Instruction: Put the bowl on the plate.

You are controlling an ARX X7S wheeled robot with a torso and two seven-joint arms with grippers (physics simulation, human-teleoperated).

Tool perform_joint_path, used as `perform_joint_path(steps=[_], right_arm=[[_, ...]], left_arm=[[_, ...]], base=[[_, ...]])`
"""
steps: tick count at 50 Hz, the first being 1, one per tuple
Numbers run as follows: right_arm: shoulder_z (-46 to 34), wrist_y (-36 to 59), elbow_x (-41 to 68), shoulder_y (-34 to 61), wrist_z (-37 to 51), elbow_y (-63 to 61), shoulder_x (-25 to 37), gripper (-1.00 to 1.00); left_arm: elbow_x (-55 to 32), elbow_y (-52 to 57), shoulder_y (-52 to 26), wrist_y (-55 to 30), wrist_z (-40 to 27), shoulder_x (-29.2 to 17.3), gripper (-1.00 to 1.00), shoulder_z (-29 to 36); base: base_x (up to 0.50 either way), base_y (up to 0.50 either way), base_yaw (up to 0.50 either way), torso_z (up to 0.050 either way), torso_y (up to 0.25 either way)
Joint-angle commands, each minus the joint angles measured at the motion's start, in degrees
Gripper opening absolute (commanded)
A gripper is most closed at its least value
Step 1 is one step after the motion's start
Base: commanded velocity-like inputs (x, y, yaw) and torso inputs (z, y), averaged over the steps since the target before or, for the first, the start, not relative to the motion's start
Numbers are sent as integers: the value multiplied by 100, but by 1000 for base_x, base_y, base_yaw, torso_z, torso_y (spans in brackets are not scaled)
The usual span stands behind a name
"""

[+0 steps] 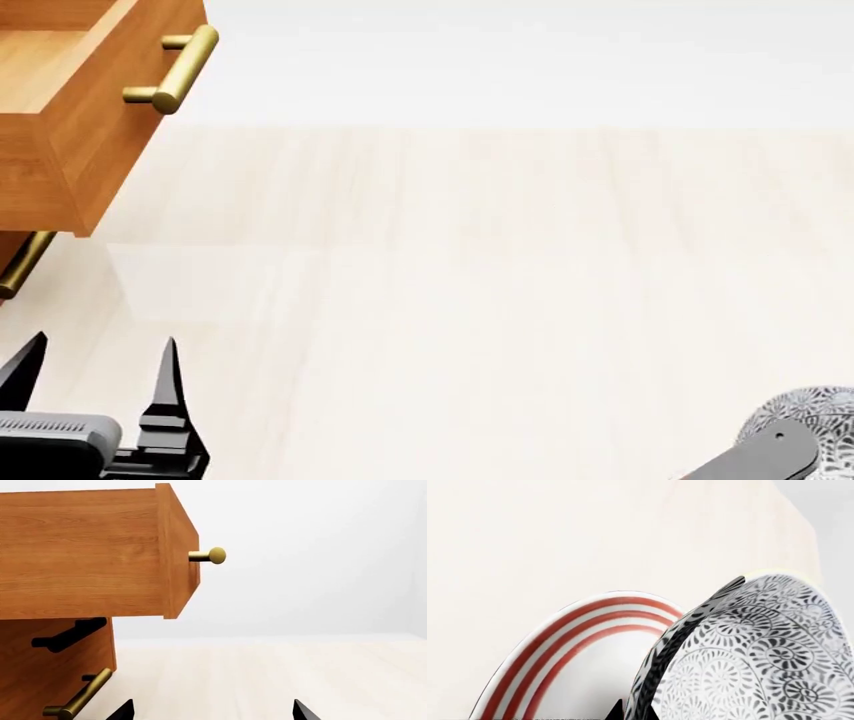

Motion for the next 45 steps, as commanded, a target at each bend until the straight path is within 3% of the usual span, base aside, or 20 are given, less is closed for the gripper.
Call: perform_joint_path(steps=[1,45], right_arm=[[-1,-107,-186,-81,-52,59,1,-100],[-124,-737,-517,-624,-274,213,49,-100]], left_arm=[[-11,-10,9,27,-10,-12,100,6],[-22,-26,-28,21,-54,-43,100,82]], base=[[0,0,0,0,10],[0,0,0,0,0]])
